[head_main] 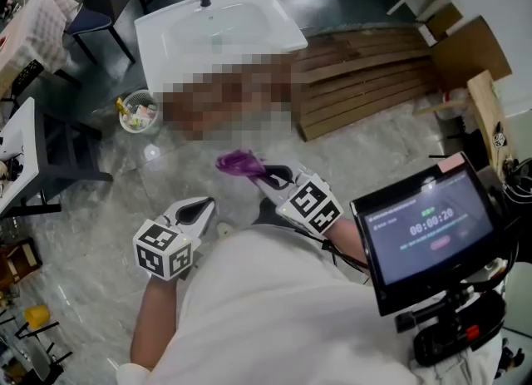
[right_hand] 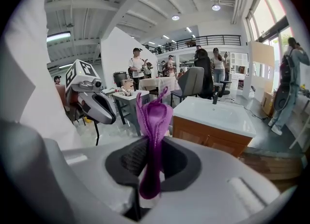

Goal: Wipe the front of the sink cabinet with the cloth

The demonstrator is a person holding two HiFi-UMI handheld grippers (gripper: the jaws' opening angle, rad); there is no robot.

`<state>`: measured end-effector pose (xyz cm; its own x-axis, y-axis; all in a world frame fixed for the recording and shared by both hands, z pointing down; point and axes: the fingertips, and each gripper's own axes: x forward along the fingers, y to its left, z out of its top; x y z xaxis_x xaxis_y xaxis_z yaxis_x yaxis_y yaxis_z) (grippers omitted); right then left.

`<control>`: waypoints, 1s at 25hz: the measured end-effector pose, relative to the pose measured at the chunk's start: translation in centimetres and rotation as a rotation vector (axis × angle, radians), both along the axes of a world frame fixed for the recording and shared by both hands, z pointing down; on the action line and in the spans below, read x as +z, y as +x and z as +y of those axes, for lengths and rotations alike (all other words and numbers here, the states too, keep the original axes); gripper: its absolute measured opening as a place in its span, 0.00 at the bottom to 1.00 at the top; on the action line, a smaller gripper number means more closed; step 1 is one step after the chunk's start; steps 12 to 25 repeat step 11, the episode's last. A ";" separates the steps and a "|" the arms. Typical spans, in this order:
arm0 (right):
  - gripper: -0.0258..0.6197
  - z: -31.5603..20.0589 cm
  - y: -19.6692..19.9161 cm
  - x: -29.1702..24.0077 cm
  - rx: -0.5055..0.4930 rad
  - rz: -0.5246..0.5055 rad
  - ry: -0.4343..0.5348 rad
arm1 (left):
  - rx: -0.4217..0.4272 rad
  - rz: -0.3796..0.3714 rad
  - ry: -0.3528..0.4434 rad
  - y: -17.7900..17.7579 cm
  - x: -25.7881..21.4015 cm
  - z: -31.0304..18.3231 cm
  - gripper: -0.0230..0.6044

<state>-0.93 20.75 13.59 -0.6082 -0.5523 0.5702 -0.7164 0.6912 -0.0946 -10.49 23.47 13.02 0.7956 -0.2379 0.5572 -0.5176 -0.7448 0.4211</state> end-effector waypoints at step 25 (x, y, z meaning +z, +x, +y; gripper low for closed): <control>0.13 3.2 -4.3 -1.7 -0.035 -0.001 0.031 | -0.036 -0.008 0.008 -4.2 -0.9 3.6 0.05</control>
